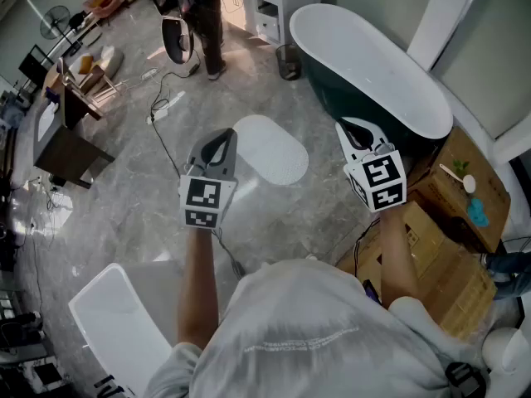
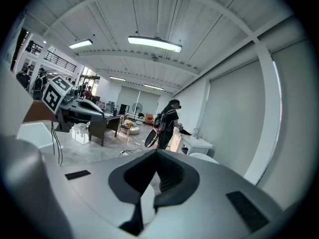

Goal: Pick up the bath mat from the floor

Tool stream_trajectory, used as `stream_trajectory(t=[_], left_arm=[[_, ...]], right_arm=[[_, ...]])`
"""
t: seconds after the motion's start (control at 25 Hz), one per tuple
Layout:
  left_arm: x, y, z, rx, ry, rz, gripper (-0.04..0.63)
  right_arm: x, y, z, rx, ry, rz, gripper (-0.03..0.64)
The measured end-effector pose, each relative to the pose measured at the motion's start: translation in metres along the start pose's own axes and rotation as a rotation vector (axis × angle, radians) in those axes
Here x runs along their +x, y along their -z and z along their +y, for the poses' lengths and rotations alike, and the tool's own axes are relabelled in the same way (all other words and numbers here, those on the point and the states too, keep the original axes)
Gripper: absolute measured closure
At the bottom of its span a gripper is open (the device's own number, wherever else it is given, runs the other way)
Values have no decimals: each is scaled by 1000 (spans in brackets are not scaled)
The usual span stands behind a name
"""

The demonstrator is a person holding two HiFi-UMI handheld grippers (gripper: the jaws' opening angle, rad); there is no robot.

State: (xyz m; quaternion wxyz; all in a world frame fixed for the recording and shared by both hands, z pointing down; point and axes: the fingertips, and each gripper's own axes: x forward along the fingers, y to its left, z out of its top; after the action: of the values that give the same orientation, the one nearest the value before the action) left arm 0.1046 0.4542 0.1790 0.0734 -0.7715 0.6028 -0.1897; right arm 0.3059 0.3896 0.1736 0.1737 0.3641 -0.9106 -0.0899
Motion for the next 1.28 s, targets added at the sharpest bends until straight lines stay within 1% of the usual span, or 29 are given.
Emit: stream_trajectory(t=[0.16, 0.4, 0.56, 0.68, 0.8, 0.92, 1.08, 1.16, 1.28], left_arm=[[10, 1, -8, 2, 2, 14, 577], [26, 5, -18, -19, -7, 41, 577], [43, 6, -28, -32, -19, 53, 577], [56, 7, -31, -28, -28, 64, 577], [67, 13, -29, -45, -23, 69, 577], [84, 21, -13, -73, -18, 63, 577], [122, 48, 28, -102, -10, 70, 577], [149, 60, 54, -98, 16, 53, 577], [198, 73, 89, -89, 91, 11, 577]], right_arm=[[0, 10, -8, 0, -8, 11, 603], [2, 21, -23, 8, -28, 10, 603], [3, 35, -43, 59, -32, -5, 603], [9, 47, -54, 82, -53, -2, 603], [24, 54, -64, 145, -45, -7, 603], [45, 52, -71, 202, -37, -30, 603], [96, 59, -76, 204, -22, -9, 603], [132, 62, -80, 210, -10, 6, 603], [189, 70, -96, 217, 48, 66, 603]])
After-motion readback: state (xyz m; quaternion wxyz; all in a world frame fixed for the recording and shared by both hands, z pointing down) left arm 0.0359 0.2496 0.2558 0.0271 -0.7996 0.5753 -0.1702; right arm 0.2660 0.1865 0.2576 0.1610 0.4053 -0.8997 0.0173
